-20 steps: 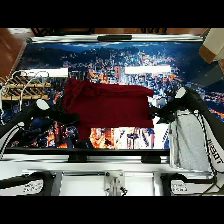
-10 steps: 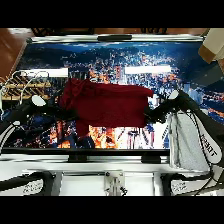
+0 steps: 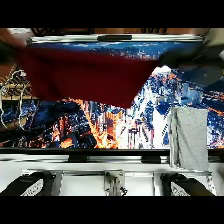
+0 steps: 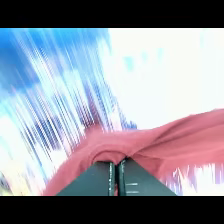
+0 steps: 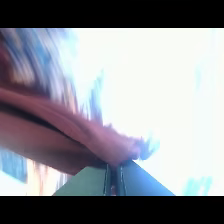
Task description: Fold the shirts.
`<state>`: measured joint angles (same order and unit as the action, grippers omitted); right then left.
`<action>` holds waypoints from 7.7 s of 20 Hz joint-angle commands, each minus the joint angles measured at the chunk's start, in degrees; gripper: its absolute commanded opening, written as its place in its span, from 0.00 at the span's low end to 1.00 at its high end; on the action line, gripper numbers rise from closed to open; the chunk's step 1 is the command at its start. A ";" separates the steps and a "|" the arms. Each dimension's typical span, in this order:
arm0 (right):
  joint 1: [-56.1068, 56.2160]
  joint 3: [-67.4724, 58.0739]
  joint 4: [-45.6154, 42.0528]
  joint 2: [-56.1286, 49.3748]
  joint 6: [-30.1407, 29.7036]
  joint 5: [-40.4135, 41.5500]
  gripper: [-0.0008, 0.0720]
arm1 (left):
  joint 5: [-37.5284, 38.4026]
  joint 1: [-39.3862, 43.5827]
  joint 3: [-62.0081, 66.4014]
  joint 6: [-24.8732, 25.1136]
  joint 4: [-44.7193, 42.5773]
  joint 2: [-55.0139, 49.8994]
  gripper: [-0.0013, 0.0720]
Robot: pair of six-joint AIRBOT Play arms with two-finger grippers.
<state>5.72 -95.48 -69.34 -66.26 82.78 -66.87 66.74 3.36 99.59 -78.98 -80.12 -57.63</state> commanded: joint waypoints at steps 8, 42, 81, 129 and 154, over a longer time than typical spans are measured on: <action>0.07 -10.45 -6.49 23.37 5.40 4.96 0.11 | -9.18 -0.13 15.96 -5.51 -4.26 14.49 0.06; -7.34 -4.42 -20.17 -29.77 11.63 -27.52 0.74 | 16.92 -14.12 -11.85 -7.17 5.70 -38.27 0.74; 4.24 22.29 3.87 -15.58 9.79 2.54 0.11 | -3.54 -16.35 -18.80 3.85 21.86 -20.15 0.06; -7.50 -11.93 -16.04 -34.05 14.80 -9.99 0.71 | 1.29 -21.38 -15.52 3.65 26.97 -31.50 0.46; -10.12 14.71 -2.64 -32.98 8.74 -13.38 0.86 | -4.15 -18.69 -38.27 2.82 22.93 -31.45 0.06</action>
<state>-5.37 -85.45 -73.23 -99.24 91.24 -85.95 62.54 -15.42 61.25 -77.30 -57.21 -89.86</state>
